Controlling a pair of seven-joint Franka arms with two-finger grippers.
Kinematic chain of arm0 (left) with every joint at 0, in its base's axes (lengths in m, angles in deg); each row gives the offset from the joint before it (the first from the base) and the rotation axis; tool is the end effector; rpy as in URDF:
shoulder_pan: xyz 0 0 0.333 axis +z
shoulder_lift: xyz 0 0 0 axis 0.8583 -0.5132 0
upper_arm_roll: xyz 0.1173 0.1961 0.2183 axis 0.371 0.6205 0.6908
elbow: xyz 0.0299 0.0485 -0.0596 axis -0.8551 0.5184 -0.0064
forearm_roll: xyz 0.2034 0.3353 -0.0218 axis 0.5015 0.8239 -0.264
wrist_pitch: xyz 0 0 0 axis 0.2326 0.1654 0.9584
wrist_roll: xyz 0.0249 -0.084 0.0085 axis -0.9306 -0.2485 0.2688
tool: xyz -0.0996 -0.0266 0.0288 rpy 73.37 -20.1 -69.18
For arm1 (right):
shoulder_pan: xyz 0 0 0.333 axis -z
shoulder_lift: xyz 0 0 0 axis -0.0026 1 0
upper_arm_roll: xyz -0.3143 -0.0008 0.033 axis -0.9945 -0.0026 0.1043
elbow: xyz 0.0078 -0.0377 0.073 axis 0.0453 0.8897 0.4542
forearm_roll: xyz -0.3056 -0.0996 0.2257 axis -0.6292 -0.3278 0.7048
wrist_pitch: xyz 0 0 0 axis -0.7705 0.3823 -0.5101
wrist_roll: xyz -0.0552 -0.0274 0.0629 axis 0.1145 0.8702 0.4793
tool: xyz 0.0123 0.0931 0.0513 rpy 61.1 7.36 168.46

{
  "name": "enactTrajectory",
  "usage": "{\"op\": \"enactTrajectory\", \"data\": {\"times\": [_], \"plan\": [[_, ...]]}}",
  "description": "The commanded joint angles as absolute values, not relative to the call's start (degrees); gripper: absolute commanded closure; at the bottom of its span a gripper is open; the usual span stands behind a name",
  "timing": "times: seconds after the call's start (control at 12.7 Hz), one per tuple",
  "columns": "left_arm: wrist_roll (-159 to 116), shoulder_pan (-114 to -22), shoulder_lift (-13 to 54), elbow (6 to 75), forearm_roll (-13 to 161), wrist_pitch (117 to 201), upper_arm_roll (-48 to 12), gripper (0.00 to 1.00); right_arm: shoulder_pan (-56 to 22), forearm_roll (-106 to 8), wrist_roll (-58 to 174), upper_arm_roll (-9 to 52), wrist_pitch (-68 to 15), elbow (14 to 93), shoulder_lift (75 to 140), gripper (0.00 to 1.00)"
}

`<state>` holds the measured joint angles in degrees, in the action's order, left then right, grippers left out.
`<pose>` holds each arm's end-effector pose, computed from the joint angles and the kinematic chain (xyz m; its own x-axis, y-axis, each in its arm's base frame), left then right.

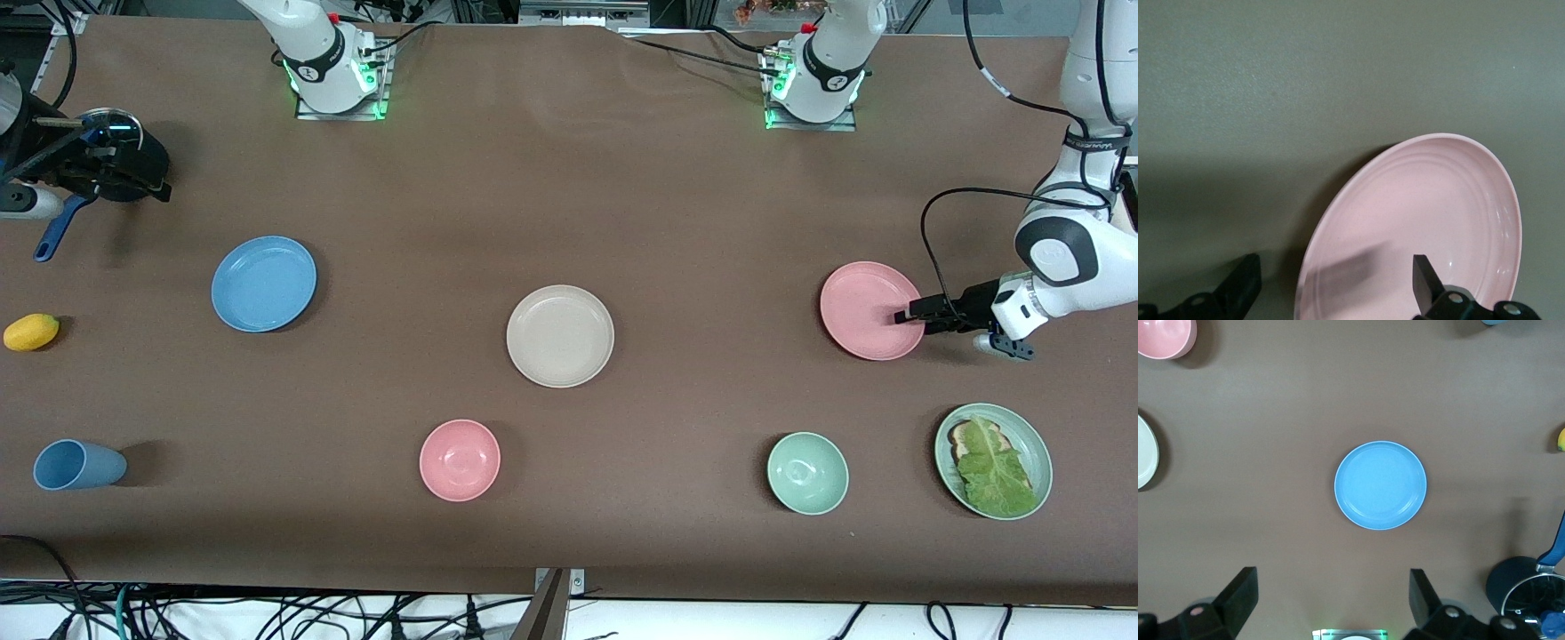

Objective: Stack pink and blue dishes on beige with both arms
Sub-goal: 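Reach the left gripper to the pink plate rim and lower, then close the left gripper on the pink plate rim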

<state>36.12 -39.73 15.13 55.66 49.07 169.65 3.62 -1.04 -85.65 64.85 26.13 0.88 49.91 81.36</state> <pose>0.5356 0.2032 0.1631 0.9980 -0.0627 0.0016 -0.0562 -0.8837 0.4646 0.5341 0.0014 0.6019 0.9959 -0.0320 -0.0841 -0.0322 -0.9995 -0.0002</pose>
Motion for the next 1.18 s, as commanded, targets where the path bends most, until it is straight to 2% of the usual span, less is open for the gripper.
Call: {"op": "enactTrajectory", "data": {"times": [0.0,0.08,0.24,0.32,0.87,1.11], "plan": [[38.79,-39.52,15.98,56.75,47.03,170.3,3.58,0.18,-1.08,-84.9,64.8,26.03,1.78,50.06,80.32,0.0],[39.14,-39.52,15.98,56.75,47.03,169.86,3.58,0.5,-1.08,-84.9,64.8,26.03,2.13,50.06,80.32,0.0],[39.75,-38.73,16.07,56.66,47.03,169.68,3.58,0.87,-1.08,-84.9,64.8,26.03,2.14,50.06,80.32,0.0],[39.75,-38.73,16.07,56.66,47.11,169.68,3.58,0.99,-1.08,-84.9,64.8,26.03,2.14,50.06,80.32,0.0],[40.99,-38.82,16.68,56.49,47.29,169.59,3.58,1.0,-1.08,-84.9,64.8,26.12,2.23,50.06,80.32,0.0],[38.1,-39.78,19.92,56.05,48.17,167.14,3.32,1.0,-1.08,-84.9,64.8,26.12,2.58,50.06,80.06,0.0]]}}
